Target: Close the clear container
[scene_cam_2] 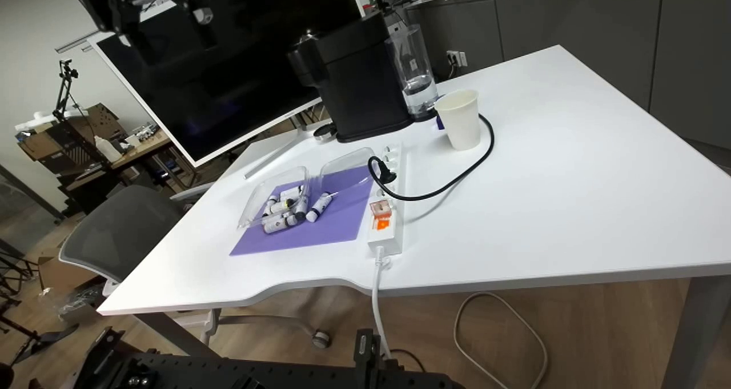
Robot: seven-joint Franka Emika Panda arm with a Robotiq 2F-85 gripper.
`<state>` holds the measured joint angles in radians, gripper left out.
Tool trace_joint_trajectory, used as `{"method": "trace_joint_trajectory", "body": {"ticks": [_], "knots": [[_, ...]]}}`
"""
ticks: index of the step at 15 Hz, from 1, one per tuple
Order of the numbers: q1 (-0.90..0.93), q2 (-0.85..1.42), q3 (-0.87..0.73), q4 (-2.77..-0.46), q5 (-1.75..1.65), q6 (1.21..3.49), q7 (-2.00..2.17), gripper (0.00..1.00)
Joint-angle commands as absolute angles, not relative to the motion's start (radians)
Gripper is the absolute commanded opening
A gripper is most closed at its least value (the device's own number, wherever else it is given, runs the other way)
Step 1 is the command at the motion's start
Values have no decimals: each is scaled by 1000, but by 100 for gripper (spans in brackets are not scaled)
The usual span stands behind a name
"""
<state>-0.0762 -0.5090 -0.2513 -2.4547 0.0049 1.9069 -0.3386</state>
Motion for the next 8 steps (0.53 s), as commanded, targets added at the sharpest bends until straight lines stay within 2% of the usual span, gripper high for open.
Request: {"method": "trace_joint_trajectory", "body": {"ticks": [1, 8], "knots": [[-109, -407, -260, -2448, 79, 2089, -253, 100], [-134, -124, -254, -2403, 255, 2412, -118, 100]]}}
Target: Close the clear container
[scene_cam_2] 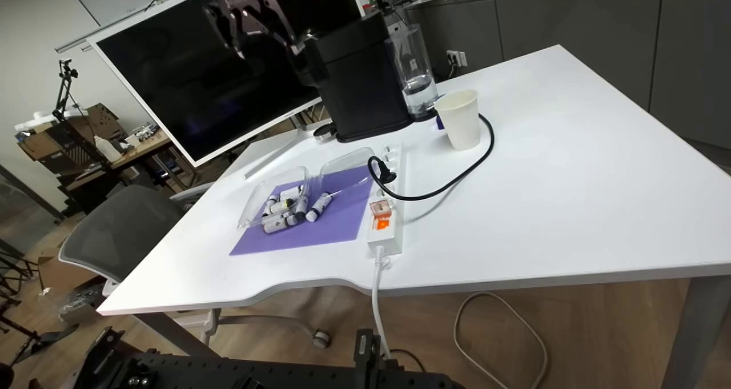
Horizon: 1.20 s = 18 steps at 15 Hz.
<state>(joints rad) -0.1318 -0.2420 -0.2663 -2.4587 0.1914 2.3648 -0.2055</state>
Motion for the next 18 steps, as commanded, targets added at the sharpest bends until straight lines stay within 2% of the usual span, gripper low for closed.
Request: {"method": "trace_joint_trajectory", "body": {"ticks": [1, 5, 10, 18], "knots": [[-130, -92, -247, -2398, 280, 2418, -110, 100], [-120, -20, -198, -2401, 334, 2335, -124, 100], [-139, -27, -190, -2433, 317, 2397, -158, 100], [-117, 87, -146, -2477, 631, 2746, -56, 100]]}}
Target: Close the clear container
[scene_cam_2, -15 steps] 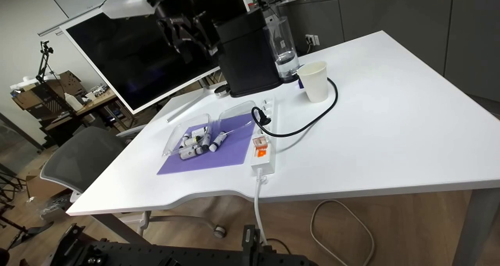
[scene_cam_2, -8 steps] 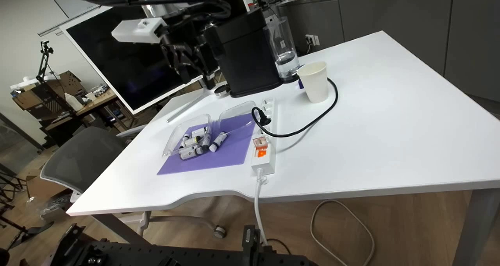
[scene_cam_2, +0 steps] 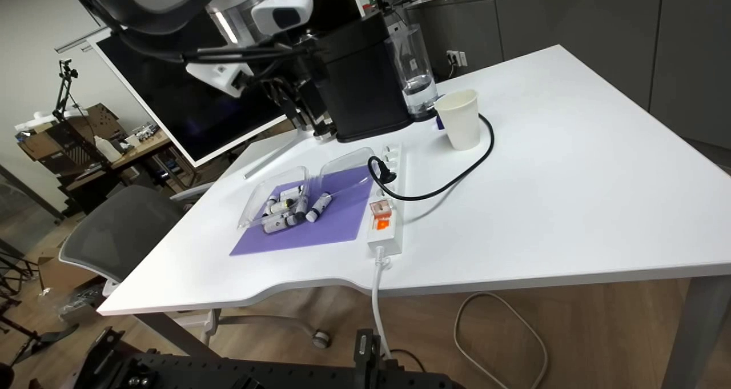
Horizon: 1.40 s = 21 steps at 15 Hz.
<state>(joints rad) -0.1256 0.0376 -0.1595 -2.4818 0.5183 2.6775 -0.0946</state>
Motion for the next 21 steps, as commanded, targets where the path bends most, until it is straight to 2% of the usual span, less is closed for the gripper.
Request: {"method": "trace_joint_trajectory", "body": {"ticks": [1, 21], "knots": [[-118, 109, -138, -2473, 677, 2765, -58, 100], [-202, 412, -102, -2345, 1068, 2815, -198, 100]]}}
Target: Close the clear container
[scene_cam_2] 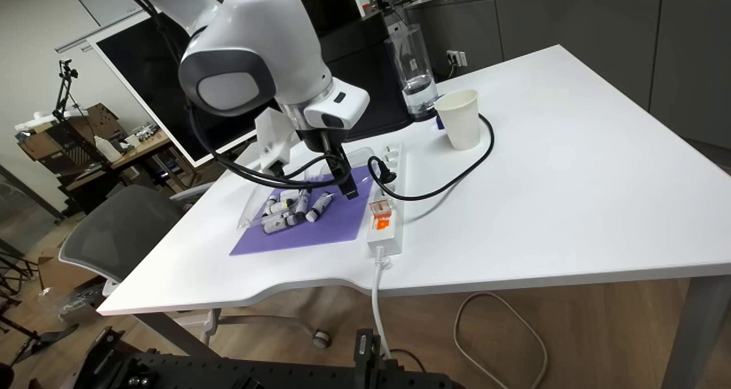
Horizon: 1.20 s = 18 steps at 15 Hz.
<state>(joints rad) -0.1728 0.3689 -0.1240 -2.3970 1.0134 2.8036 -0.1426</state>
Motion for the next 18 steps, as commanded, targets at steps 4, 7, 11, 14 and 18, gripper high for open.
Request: {"method": "trace_joint_trajectory", "body": {"ticks": [4, 7, 11, 14, 18], "knots": [[-221, 459, -82, -2300, 1139, 2843, -291, 100], [-236, 488, -52, -2266, 1211, 2892, -400, 100], [-247, 521, -21, -2230, 1285, 2919, -502, 100], [-251, 527, -2, -2220, 1330, 2923, -563, 100], [-254, 526, 26, -2205, 1399, 2918, -658, 100]]}}
